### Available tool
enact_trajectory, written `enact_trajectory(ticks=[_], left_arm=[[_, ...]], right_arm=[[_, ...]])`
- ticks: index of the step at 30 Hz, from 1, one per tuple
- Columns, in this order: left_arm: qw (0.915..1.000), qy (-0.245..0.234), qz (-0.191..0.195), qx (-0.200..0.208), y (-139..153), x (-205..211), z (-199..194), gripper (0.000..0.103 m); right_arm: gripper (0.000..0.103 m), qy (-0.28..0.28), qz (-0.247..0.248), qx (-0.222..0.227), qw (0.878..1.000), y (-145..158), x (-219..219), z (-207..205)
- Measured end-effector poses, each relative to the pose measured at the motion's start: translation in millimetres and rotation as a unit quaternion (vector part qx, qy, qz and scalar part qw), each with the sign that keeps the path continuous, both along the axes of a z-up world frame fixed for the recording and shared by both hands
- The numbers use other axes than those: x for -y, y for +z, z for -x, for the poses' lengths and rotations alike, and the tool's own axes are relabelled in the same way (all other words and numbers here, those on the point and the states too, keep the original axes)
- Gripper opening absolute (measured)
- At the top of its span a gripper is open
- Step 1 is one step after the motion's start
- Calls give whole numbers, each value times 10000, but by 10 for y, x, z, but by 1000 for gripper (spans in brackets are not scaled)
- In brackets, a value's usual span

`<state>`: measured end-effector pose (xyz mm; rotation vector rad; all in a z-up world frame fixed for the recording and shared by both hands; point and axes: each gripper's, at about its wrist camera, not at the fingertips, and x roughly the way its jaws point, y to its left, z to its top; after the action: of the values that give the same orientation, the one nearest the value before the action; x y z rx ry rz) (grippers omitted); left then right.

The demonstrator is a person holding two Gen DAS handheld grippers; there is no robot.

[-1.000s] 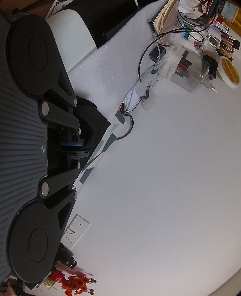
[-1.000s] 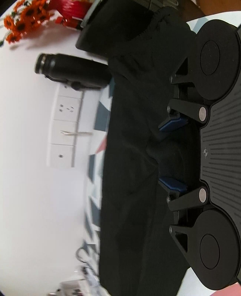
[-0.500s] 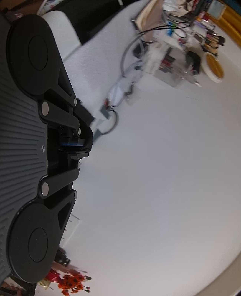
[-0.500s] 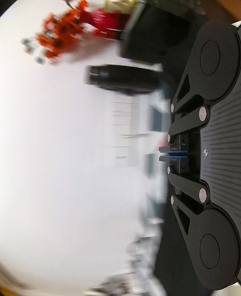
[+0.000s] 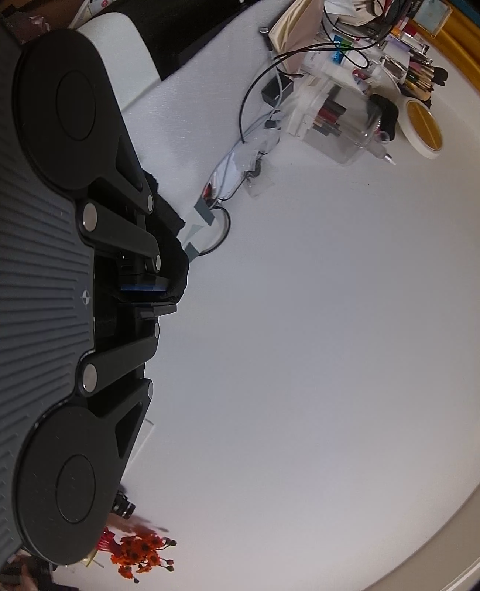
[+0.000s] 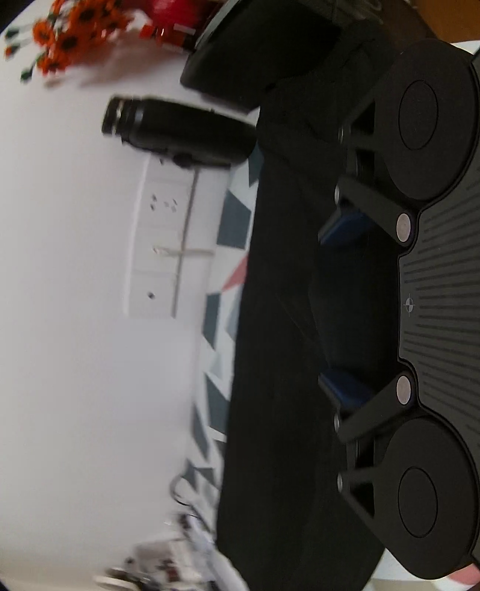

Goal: Fold clothes

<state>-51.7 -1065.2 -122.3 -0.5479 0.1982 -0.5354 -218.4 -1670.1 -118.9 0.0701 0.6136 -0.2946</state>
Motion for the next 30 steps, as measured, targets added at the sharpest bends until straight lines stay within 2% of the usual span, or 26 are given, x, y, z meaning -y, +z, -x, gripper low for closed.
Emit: enact_trajectory(ticks=[2,4,5,7,8,11,14,17,19,21,22,24,27,29,30], left_arm=[[10000,4,15,3,2,-5,2,5],[10000,28,17,44,22,-12,6,5],[10000,40,18,64,33,-15,8,5],[9999,64,21,104,53,-21,13,5],[9999,76,22,124,63,-25,15,5],[9998,112,25,185,94,-34,21,5],[9996,148,29,245,125,-44,28,5],[9994,184,32,306,155,-54,35,5],[9994,173,26,294,149,-50,40,5],[9996,170,3,244,117,-44,46,5],[9996,171,10,206,95,-46,47,5],[9998,159,47,123,55,-54,42,5],[9999,127,80,6,15,-56,33,5],[9999,129,51,-21,9,-47,42,5],[9999,130,35,-32,7,-42,47,5]], right_arm=[[83,-35,-111,-266,9996,-70,21,-103],[48,25,-154,-499,9986,-164,24,-195],[17,28,-187,-499,9986,-179,27,-204],[12,21,-257,-459,9986,-198,33,-212],[10,-9,-241,-254,9994,-136,26,-158],[5,-139,-130,551,9983,104,2,56],[0,-324,138,1519,9878,339,-58,359],[0,-398,106,1781,9831,408,-43,514],[0,-435,27,1587,9864,348,-19,545],[1,-326,-240,1093,9932,215,41,488],[5,-367,-347,873,9949,149,61,456],[36,-431,-541,532,9962,34,99,380],[63,-456,-608,357,9965,-77,103,223],[76,-494,-681,235,9962,-135,127,107],[79,-514,-719,173,9959,-164,141,49]])
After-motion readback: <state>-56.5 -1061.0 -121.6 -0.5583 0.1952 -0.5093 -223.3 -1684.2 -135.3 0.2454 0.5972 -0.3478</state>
